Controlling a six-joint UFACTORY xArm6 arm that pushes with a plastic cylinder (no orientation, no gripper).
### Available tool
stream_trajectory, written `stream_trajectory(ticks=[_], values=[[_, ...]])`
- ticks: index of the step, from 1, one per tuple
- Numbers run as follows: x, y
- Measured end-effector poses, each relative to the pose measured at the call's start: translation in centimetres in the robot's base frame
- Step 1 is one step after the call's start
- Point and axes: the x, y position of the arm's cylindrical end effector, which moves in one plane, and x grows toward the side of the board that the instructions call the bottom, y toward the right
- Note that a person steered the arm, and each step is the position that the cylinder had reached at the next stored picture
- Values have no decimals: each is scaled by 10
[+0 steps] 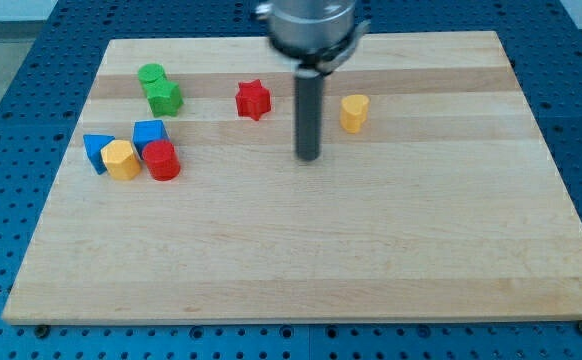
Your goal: Move your arm to the bottom of the red circle
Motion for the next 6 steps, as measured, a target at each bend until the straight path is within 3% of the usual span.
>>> stream_trajectory(ticks=[2,4,6], values=[[101,-88],[84,-148],[79,-155]])
